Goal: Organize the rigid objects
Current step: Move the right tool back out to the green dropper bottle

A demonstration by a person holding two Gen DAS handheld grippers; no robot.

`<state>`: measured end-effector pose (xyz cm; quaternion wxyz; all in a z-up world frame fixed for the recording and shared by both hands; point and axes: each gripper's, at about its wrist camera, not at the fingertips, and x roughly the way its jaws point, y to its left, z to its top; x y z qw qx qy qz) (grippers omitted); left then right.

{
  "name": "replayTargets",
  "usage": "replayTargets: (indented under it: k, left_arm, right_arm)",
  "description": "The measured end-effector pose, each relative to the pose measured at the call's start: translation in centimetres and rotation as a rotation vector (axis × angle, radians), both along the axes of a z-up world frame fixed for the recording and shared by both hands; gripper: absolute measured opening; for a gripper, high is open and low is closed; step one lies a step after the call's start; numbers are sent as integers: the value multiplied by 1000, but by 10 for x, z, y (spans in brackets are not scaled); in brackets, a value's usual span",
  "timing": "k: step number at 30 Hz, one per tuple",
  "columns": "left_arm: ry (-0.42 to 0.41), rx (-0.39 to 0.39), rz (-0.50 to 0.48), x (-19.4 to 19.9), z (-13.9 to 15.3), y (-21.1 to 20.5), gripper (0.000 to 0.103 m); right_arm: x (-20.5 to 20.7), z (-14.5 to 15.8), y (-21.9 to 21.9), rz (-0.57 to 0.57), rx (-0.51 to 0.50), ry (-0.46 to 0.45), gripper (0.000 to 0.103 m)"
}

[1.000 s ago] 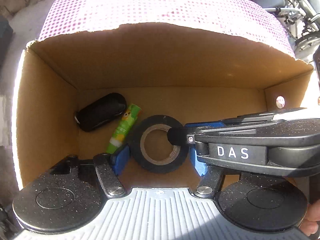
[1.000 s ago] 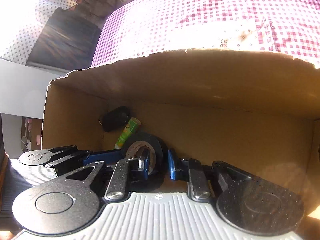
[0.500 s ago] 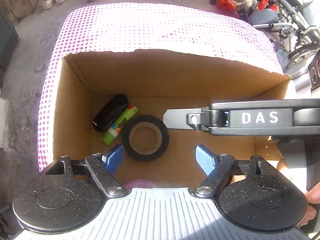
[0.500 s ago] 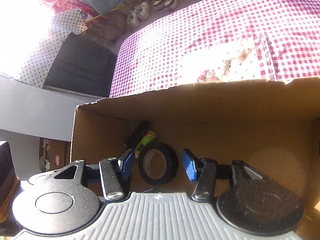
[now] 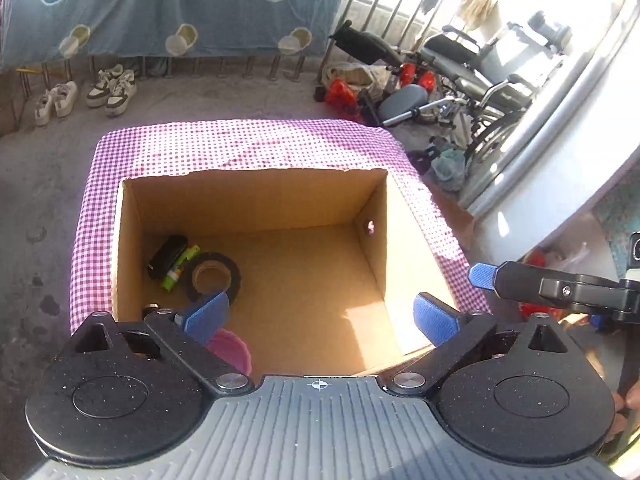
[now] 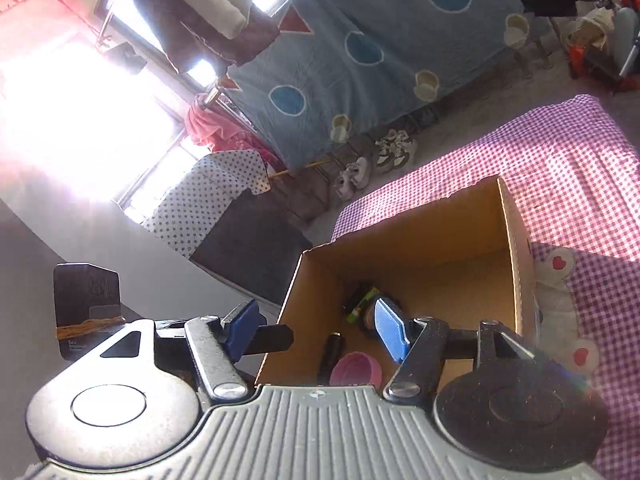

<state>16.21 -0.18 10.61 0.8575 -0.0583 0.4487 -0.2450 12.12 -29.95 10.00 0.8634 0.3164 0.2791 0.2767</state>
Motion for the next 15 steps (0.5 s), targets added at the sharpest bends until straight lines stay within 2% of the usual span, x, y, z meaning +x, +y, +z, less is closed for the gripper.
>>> replayTargets:
  k: [3, 5, 8, 12, 15]
  left_arm:
    - [-38, -21, -43, -25, -4, -3, 101]
    - [-50, 15, -45, -42, -9, -5, 101]
    - [-81, 21, -21, -64, -18, -3, 101]
    - [-52, 0, -7, -86, -35, -3, 101]
    - [-4, -22, -43, -95, -52, -7, 101]
  right_arm:
    - [-44, -28, 1, -88, 42, -3, 71]
    - [-66, -46, 2, -141, 58, 3, 71]
    - [-84, -71, 6, -189, 8, 19, 71]
    - [-94, -84, 5, -226, -79, 39, 71]
    - [-103, -88, 5, -222, -99, 30, 71]
